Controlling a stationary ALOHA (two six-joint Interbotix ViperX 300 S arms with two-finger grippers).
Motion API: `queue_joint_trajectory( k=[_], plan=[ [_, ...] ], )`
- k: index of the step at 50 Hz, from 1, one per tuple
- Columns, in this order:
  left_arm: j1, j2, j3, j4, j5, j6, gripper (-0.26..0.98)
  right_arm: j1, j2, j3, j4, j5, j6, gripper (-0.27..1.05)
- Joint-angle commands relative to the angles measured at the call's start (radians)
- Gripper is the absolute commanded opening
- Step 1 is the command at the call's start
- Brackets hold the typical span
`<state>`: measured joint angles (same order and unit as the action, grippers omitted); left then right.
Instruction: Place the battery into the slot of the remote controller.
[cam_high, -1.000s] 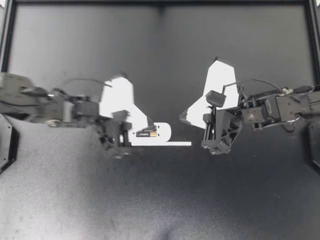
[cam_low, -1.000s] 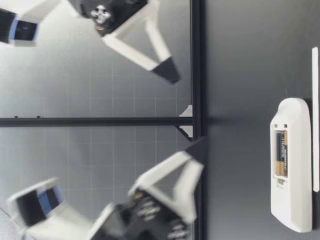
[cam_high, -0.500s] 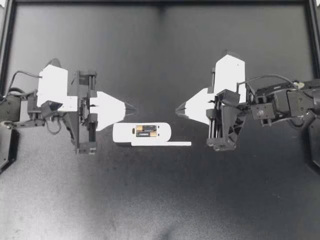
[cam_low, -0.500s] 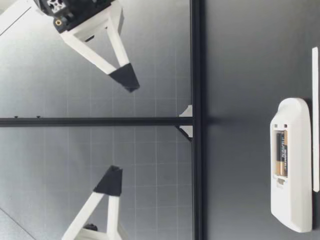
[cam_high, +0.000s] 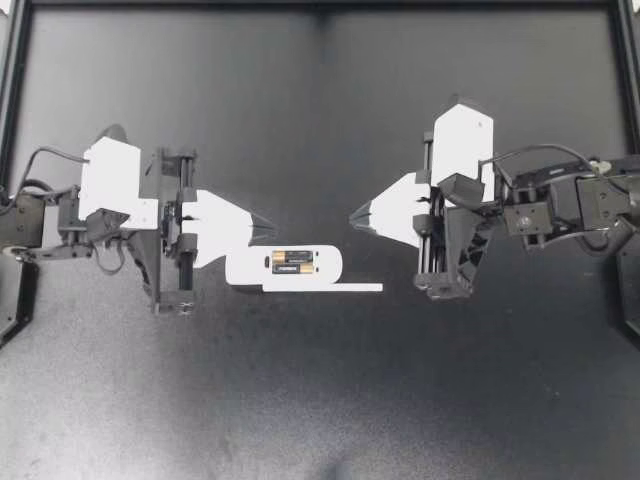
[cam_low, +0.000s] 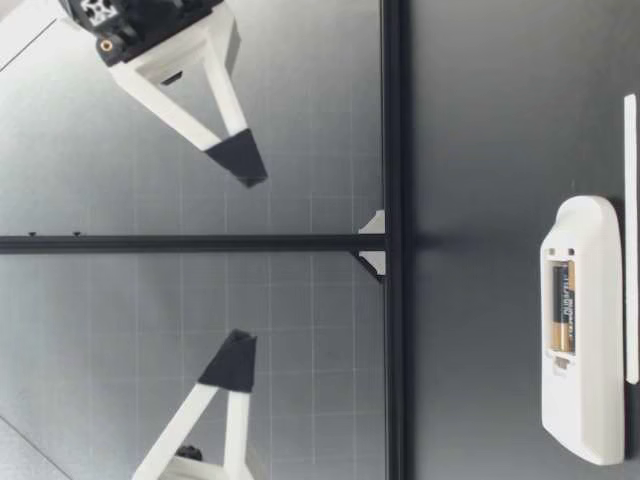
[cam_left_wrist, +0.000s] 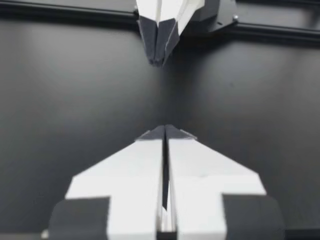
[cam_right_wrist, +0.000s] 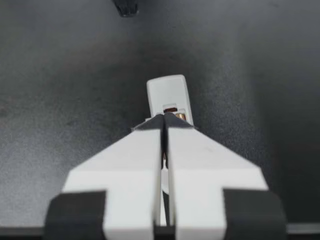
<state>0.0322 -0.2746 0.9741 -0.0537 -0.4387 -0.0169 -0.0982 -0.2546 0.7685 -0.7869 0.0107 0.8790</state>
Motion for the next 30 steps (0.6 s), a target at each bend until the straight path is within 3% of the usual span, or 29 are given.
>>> queue_joint_trajectory(
  k=[1,30],
  plan=[
    [-0.003,-0.005,-0.012,-0.002,-0.005,0.002,-0.15,-0.008,-0.028,-0.017,0.000,-0.009,0.000,-0.14],
    [-0.002,0.002,-0.025,-0.002,-0.011,0.003,-0.15,-0.008,-0.054,-0.003,0.002,-0.037,0.005,-0.14]
  ],
)
